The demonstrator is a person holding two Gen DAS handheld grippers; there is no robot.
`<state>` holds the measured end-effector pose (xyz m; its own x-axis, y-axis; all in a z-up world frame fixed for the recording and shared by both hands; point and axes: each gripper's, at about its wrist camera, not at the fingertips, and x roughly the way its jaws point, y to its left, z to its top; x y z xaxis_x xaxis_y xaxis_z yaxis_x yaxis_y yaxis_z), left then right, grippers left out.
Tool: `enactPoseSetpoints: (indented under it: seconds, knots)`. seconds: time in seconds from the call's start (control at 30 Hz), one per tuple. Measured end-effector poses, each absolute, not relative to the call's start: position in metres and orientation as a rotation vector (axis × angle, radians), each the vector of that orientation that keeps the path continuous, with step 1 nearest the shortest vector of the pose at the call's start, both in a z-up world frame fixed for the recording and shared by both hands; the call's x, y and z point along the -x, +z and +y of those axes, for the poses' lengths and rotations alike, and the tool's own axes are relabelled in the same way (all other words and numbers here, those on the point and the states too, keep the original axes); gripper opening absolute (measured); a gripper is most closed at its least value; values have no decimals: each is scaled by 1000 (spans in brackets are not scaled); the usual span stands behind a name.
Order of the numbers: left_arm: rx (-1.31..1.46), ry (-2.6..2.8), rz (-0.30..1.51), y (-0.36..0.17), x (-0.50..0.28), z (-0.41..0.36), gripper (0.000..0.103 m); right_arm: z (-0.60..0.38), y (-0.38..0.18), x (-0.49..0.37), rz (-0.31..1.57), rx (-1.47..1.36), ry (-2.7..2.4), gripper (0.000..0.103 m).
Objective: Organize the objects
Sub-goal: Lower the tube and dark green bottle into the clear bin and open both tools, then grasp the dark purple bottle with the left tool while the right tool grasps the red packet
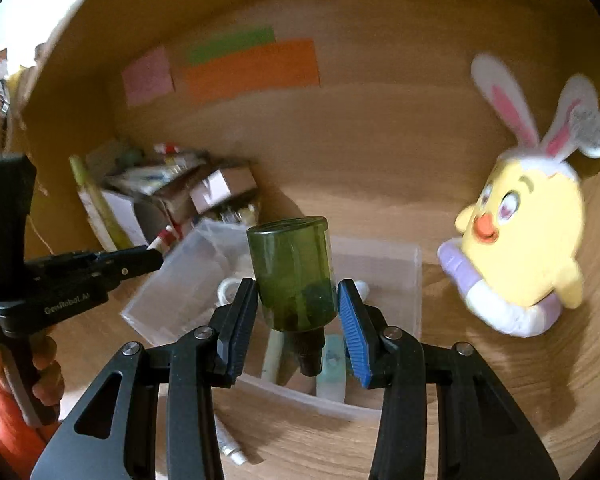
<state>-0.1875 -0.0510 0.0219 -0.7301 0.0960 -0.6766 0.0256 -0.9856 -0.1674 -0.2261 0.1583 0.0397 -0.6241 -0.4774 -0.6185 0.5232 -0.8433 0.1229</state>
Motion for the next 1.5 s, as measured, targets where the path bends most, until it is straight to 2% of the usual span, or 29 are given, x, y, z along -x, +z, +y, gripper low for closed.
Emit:
enactPoseSetpoints:
  seconds: [0.27, 0.63, 0.73, 0.8, 0.9, 1.07, 1.2, 1.5]
  knots:
    - [1258, 2829, -187, -11, 212, -36, 15, 139, 2, 252, 103, -1029, -2341, 38]
    - [1243, 2793, -201, -10, 205, -34, 15, 127, -4, 249, 204, -1073, -2334, 38]
    - [1212, 2801, -186, -2, 195, -30, 26, 132, 4, 241, 205, -1055, -2350, 43]
    - [1168, 2828, -141, 7, 181, -24, 41, 137, 12, 233, 208, -1030, -2367, 50]
    - [1113, 2852, -87, 16, 163, -16, 56, 150, 26, 215, 216, -972, -2409, 58]
    - [1084, 2841, -63, 23, 134, -9, 71, 181, 45, 178, 156, -890, -2441, 74]
    - [1100, 2809, -69, 17, 114, -3, 75, 202, 44, 146, 148, -863, -2473, 79]
    - [1219, 2688, -78, -25, 77, 23, 75, 238, -5, 99, 42, -1022, -2426, 79]
